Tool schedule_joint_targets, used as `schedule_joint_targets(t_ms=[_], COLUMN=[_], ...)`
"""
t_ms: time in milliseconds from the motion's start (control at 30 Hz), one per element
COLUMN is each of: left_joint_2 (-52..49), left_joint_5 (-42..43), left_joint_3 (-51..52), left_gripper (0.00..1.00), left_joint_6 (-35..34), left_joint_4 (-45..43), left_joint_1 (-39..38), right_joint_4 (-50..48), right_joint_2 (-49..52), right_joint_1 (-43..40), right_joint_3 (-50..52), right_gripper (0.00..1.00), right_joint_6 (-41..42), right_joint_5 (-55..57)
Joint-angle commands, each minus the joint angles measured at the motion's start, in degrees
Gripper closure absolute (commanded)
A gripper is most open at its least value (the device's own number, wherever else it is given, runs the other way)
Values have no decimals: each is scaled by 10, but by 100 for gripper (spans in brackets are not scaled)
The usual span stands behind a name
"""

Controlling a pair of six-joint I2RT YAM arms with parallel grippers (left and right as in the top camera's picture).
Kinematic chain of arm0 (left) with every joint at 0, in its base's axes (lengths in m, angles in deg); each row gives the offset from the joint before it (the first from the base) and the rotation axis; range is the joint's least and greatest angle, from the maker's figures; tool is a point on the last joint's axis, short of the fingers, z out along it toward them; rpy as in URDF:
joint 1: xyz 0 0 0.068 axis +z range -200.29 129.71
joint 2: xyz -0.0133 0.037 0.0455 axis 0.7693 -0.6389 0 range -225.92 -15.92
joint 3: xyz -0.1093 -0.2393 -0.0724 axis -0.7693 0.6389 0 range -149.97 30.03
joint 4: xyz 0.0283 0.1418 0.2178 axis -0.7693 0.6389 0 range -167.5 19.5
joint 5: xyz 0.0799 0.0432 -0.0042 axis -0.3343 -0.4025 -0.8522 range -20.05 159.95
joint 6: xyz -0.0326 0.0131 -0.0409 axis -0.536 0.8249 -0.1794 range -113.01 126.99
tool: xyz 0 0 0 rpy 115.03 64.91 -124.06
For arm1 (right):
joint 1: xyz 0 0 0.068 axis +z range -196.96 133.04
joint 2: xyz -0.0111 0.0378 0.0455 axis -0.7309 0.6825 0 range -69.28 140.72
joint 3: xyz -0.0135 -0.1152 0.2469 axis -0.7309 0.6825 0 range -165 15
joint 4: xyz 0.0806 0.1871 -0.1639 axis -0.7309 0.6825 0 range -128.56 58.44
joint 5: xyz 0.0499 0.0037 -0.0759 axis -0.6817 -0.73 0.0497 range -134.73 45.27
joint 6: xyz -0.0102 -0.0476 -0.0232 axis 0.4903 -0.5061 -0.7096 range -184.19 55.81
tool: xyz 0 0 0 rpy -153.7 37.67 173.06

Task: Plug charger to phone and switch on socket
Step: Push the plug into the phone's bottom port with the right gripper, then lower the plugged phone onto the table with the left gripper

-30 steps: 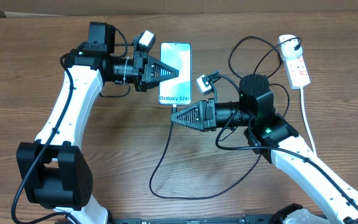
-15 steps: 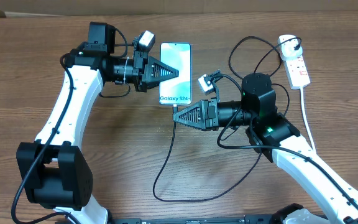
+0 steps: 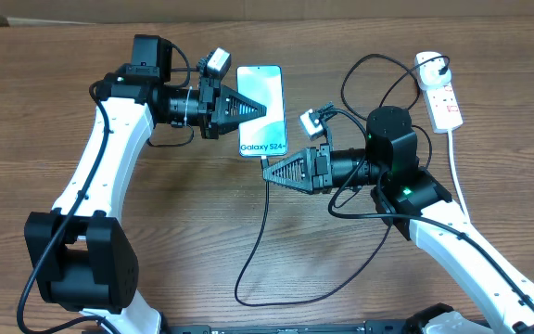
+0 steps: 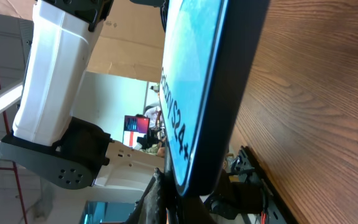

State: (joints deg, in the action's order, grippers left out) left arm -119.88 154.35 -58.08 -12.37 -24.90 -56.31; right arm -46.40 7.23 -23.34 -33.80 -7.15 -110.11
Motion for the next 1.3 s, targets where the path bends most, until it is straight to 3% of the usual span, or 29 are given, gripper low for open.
schedule_joint_targets(t_ms=[0,700,733,767,800,900,1167,1267], left_joint_2=[0,0,0,0,0,0,0,0], left_joint_5=[27,26,26,22,12,-38,-103,-167], left_joint_3=[-1,-1,-1,-1,-1,-1,-1,-1], left_gripper=[96,96,96,96,96,96,96,96], left_joint_6=[16,16,16,16,16,11,0,0], left_joint_4=[9,12,11,11,10,9,0,-2], left_joint_1=[-5,-26,-26,-26,-26,-21,9,16], right_joint_4=[-5,-5,-4,-4,-4,-4,-1,22], right_joint_2=[1,5,7,9,9,9,9,9], right_joint_1=[-14,-15,-15,-15,-15,-15,-15,-15], right_joint_3=[-9,-9,-9,-9,-9,-9,-9,-9], right_gripper=[96,96,92,75,69,66,33,17], right_joint_6=[3,6,6,6,6,6,1,-19], right_joint_5=[35,64,63,62,62,58,47,48])
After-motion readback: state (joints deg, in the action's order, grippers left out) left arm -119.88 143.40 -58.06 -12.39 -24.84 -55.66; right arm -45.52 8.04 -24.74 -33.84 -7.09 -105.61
